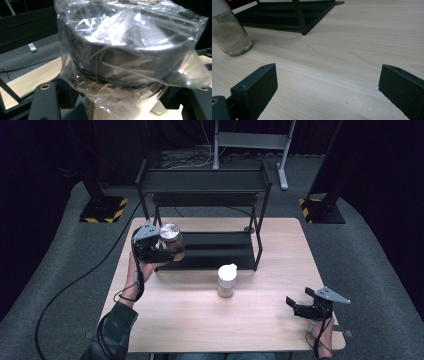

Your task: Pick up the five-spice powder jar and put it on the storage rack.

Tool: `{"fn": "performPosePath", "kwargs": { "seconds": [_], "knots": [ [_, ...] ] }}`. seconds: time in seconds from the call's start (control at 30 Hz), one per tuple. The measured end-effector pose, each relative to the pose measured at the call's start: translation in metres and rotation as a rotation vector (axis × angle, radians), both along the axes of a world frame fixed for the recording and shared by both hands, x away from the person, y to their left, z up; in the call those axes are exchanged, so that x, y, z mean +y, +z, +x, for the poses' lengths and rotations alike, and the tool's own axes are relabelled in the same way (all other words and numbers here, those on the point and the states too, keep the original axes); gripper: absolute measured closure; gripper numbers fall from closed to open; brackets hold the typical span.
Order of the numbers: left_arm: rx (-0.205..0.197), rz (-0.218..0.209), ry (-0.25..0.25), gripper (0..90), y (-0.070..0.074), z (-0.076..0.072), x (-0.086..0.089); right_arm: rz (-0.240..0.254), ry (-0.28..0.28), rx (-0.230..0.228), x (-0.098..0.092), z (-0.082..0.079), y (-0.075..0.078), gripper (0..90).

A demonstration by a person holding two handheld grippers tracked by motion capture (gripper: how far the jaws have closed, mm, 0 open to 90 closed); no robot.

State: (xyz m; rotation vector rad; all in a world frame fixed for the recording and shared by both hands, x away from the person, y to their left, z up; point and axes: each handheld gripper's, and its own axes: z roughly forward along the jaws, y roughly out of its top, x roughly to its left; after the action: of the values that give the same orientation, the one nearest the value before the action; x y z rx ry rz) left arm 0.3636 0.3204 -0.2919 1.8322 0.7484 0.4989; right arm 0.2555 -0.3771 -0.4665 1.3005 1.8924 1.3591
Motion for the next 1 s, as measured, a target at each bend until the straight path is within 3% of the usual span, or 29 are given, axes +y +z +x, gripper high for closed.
{"fn": "performPosePath", "kwargs": {
  "seconds": [0.5, 0.83, 1.0],
  "knots": [
    [-0.020, 0.004, -0.025, 30.3, 0.022, 0.013, -0.003, 0.004, 0.002, 0.002, -0.001, 0.000, 0.000, 1.1],
    [-0.013, -0.019, -0.038, 30.3, 0.033, 0.023, 0.000, 0.003, -0.001, 0.003, 0.000, 0.000, 0.000, 1.1],
    [-0.011, -0.008, -0.047, 30.3, 0.039, 0.029, -0.002, 0.006, -0.001, 0.003, -0.001, 0.000, 0.000, 1.1]
  ]
}}
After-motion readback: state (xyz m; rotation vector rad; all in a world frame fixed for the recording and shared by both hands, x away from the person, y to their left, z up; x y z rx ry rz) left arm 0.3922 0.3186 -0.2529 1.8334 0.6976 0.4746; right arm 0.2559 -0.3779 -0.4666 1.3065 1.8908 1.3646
